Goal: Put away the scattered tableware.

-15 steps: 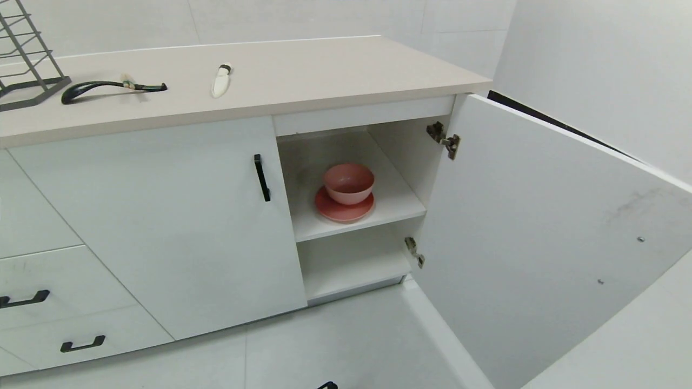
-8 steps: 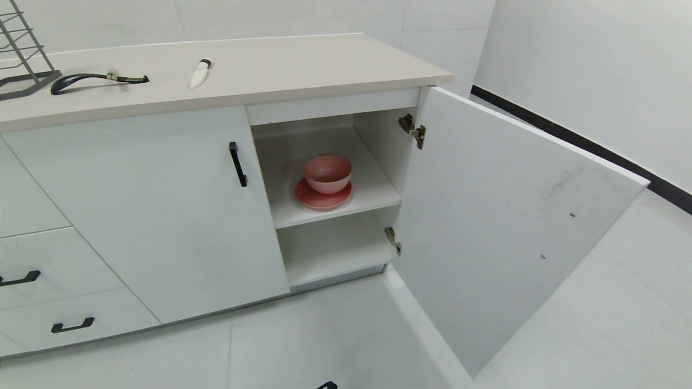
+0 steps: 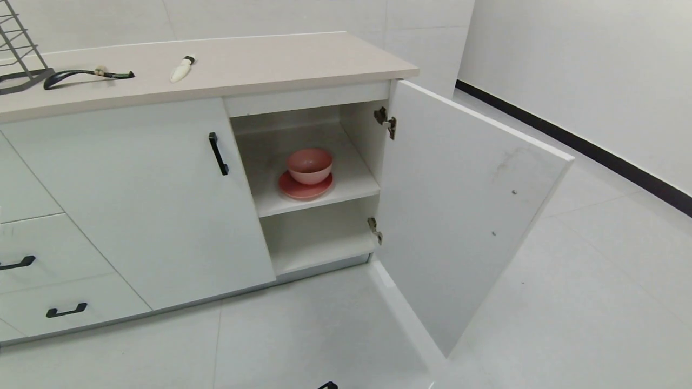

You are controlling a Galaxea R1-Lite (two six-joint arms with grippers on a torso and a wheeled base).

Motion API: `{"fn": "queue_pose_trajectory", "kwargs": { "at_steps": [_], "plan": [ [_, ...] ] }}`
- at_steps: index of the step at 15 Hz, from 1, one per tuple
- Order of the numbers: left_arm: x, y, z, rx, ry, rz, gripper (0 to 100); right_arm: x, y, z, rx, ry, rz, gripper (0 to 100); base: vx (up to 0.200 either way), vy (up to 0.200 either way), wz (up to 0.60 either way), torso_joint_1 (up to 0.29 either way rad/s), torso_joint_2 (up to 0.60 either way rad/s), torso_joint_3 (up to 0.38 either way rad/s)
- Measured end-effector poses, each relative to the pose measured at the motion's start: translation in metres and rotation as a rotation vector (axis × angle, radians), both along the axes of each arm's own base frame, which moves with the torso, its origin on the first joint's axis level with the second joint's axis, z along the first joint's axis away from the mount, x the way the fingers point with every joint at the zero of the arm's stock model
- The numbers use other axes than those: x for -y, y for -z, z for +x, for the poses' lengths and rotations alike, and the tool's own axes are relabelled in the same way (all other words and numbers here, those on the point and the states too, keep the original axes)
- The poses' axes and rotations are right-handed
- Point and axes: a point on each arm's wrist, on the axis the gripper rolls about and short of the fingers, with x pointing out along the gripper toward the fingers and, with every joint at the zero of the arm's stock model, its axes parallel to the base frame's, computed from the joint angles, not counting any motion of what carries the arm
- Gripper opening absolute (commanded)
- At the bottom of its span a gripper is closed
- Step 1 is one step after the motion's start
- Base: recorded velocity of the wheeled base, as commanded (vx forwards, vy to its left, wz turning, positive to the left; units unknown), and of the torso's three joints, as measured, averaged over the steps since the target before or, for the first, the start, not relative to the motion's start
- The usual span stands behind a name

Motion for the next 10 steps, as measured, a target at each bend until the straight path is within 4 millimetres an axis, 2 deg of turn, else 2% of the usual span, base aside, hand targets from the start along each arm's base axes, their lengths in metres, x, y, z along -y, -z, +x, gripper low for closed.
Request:
{"fn": "queue_pose_trajectory", "kwargs": {
  "at_steps": [2, 3, 6, 10],
  "plan": [
    [0.0, 0.0, 0.0, 0.0, 0.0, -0.001, 100, 0.0, 0.0, 0.0, 0.0, 0.0, 0.0, 100, 0.2, -0.2, 0.0, 0.0, 0.0, 0.005],
    [0.0, 0.0, 0.0, 0.0, 0.0, -0.001, 100, 0.0, 0.0, 0.0, 0.0, 0.0, 0.0, 100, 0.2, -0.2, 0.6, 0.002, 0.0, 0.002],
    [0.0, 0.0, 0.0, 0.0, 0.0, -0.001, 100, 0.0, 0.0, 0.0, 0.0, 0.0, 0.0, 100, 0.0, 0.0, 0.6, 0.006, 0.0, 0.004],
    [0.0, 0.0, 0.0, 0.0, 0.0, -0.001, 100, 0.0, 0.0001, 0.0, -0.001, 0.0, 0.0, 100, 0.0, 0.0, 0.0, 0.0, 0.0, 0.0]
  ]
}}
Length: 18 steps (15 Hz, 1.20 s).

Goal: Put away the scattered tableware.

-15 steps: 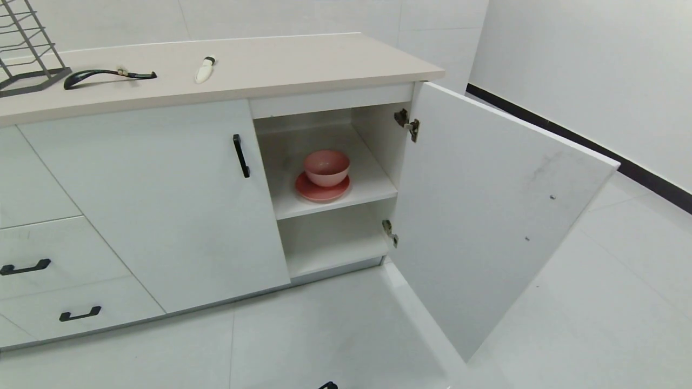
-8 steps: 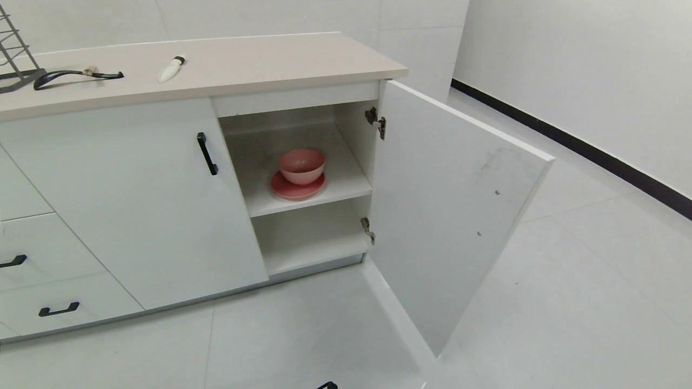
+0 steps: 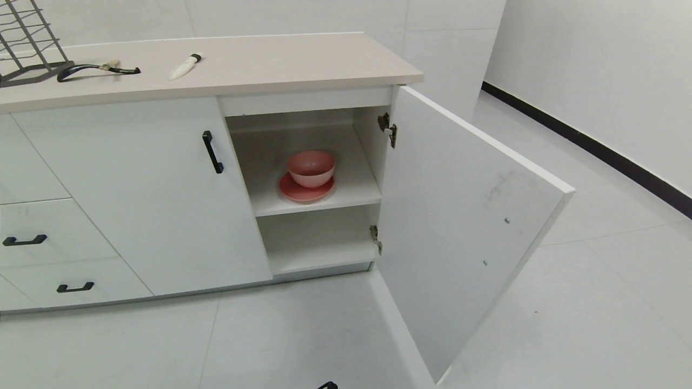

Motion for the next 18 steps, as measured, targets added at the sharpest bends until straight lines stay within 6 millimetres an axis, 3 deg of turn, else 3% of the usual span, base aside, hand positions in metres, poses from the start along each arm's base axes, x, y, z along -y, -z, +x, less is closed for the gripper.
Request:
{"fn": "queue_pose_trajectory", "kwargs": {
  "at_steps": [2, 5, 10, 14, 16, 18],
  "plan": [
    [0.0, -0.0001, 0.0, 0.001, 0.0, 0.002, 100, 0.0, 0.0, 0.0, 0.0, 0.0, 0.0, 100, 0.0, 0.0, 0.0, 0.0, 0.0, 0.0],
    [0.0, -0.0001, 0.0, 0.0, 0.0, 0.003, 100, 0.0, 0.0, 0.0, 0.0, 0.001, 0.0, 100, -0.133, -0.2, 0.0, 0.002, 0.0, 0.002],
    [0.0, -0.0002, 0.0, 0.001, 0.0, 0.002, 100, 0.0, 0.0, 0.0, 0.0, 0.001, 0.0, 100, 0.0, 0.0, 0.0, 0.0, 0.0, 0.0],
    [0.0, -0.0001, 0.0, 0.001, 0.0, 0.004, 100, 0.0, 0.0, 0.0, 0.0, 0.0, 0.0, 100, -0.2, 0.0, 0.0, 0.008, 0.0, 0.0],
    [0.0, -0.0002, 0.0, 0.002, 0.0, 0.004, 100, 0.0, -0.0001, 0.0, 0.001, 0.001, 0.0, 100, -0.2, -0.2, 0.0, 0.002, 0.0, 0.005],
    [0.0, -0.0001, 0.0, 0.0, 0.0, 0.001, 100, 0.0, -0.0002, 0.0, 0.002, 0.0, 0.0, 100, 0.0, 0.0, 0.0, 0.0, 0.0, 0.0]
  ]
}}
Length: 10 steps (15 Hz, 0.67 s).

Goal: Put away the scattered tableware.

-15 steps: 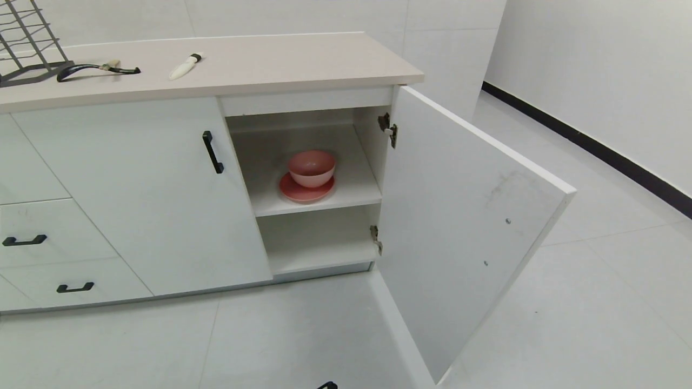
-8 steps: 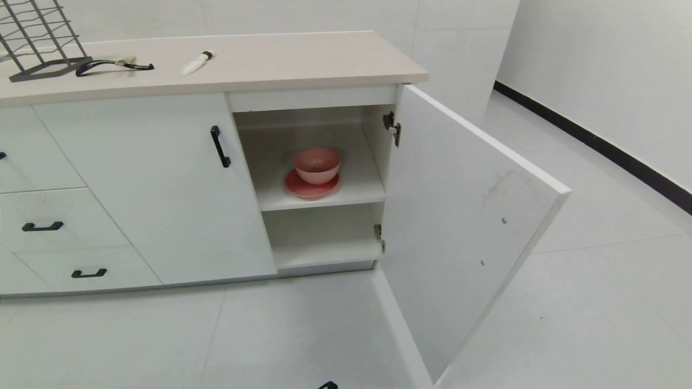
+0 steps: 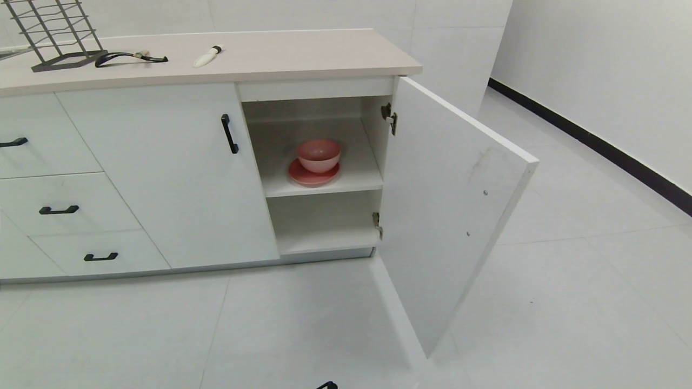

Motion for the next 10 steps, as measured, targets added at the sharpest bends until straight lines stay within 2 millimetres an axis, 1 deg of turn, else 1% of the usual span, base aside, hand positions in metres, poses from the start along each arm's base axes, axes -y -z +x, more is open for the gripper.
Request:
{"fn": "queue_pose_trajectory", "kwargs": {
  "at_steps": [1, 2, 4, 10],
  "plan": [
    [0.0, 0.0, 0.0, 0.001, 0.0, 0.0, 100, 0.0, -0.0001, 0.0, 0.001, 0.0, 0.0, 100, 0.0, 0.0, 0.0, 0.0, 0.0, 0.0],
    [0.0001, -0.0001, 0.0, 0.002, -0.001, 0.0, 100, 0.0, 0.0002, 0.0, -0.002, -0.001, 0.0, 0, 0.0, -0.2, 0.0, 0.002, 0.0, 0.007],
    [-0.0001, 0.0001, 0.0, 0.0, 0.002, 0.0, 100, 0.0, -0.0002, 0.0, 0.001, 0.0, 0.0, 0, 0.0, -0.2, 0.0, 0.005, 0.0, 0.007],
    [0.0, 0.0, 0.0, 0.0, 0.002, 0.0, 100, 0.0, -0.0016, 0.0, 0.016, 0.001, 0.009, 0, 0.0, 0.0, 0.0, 0.0, 0.0, 0.0]
  ]
}}
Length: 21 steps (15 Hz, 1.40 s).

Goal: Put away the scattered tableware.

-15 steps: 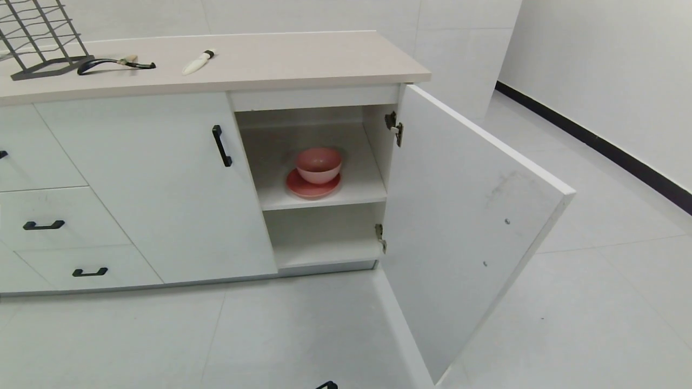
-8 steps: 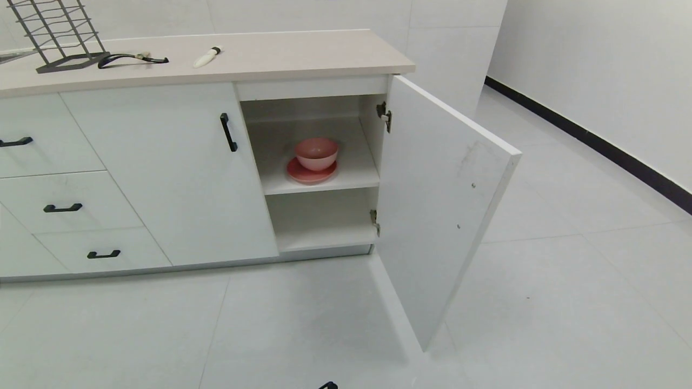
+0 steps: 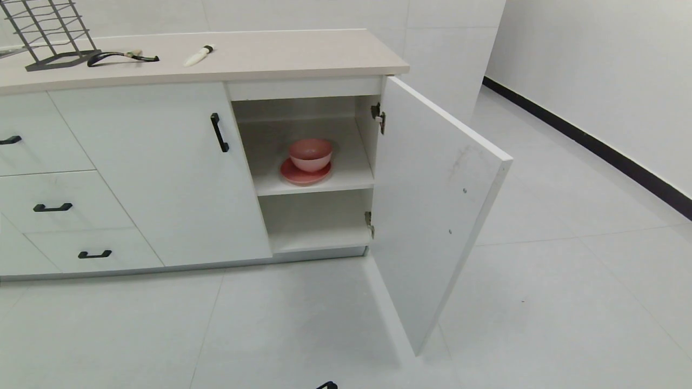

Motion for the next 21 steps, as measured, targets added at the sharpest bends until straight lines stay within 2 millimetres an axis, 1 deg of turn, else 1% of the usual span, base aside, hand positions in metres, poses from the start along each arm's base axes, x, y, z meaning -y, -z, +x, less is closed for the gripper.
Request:
{"fn": "queue_pose_trajectory", "kwargs": {
  "at_steps": [1, 2, 4, 6, 8, 10, 11, 13, 15, 18, 21],
  "plan": [
    [0.0, 0.0, 0.0, 0.0, -0.002, 0.0, 100, 0.0, -0.005, 0.0, 0.048, -0.005, 0.002, 0, 0.0, 0.0, 0.0, 0.0, 0.0, 0.0],
    [0.0, 0.0, 0.0, 0.0, -0.002, 0.0, 100, -0.001, -0.014, -0.001, 0.132, -0.026, -0.003, 0, 0.0, 0.0, 0.0, 0.0, 0.0, 0.0],
    [0.0, 0.0, 0.0, 0.0, -0.001, 0.0, 100, -0.002, -0.027, 0.0, 0.17, -0.087, -0.019, 0, 0.0, 0.0, 0.0, 0.0, 0.0, 0.0],
    [0.0, 0.0, 0.0, 0.0, -0.002, 0.0, 100, -0.003, -0.048, 0.009, 0.17, -0.149, -0.037, 0, 0.0, 0.0, 0.0, 0.0, 0.0, 0.0],
    [0.0, 0.0, 0.0, 0.0, -0.001, 0.0, 100, -0.004, -0.074, 0.028, 0.187, -0.21, -0.056, 0, 0.0, 0.0, 0.0, 0.0, 0.0, 0.0],
    [0.0, 0.0, 0.0, 0.0, -0.002, 0.0, 100, -0.007, -0.095, 0.056, 0.221, -0.275, -0.071, 0, 0.0, 0.0, 0.0, 0.0, 0.0, 0.0],
    [0.0, 0.0, 0.0, 0.0, -0.001, -0.001, 100, -0.008, -0.101, 0.071, 0.242, -0.307, -0.08, 0, 0.0, 0.0, 0.0, 0.0, 0.0, 0.0],
    [0.0, 0.0, 0.0, 0.0, -0.001, -0.001, 100, -0.012, -0.107, 0.101, 0.296, -0.366, -0.1, 0, 0.0, 0.0, 0.0, 0.0, 0.0, 0.0],
    [0.0, 0.0, 0.0, 0.001, -0.003, -0.001, 100, -0.017, -0.105, 0.127, 0.316, -0.435, -0.118, 0, 0.0, 0.0, 0.0, 0.0, 0.0, 0.0],
    [0.0, 0.0, 0.0, 0.001, -0.002, -0.001, 100, -0.026, -0.103, 0.16, 0.29, -0.537, -0.146, 0, 0.0, 0.0, 0.0, 0.0, 0.0, 0.0],
    [0.0, 0.0, 0.0, 0.001, -0.002, -0.002, 100, -0.033, -0.103, 0.189, 0.265, -0.587, -0.162, 0, 0.0, 0.0, 0.0, 0.0, 0.0, 0.0]
  ]
}}
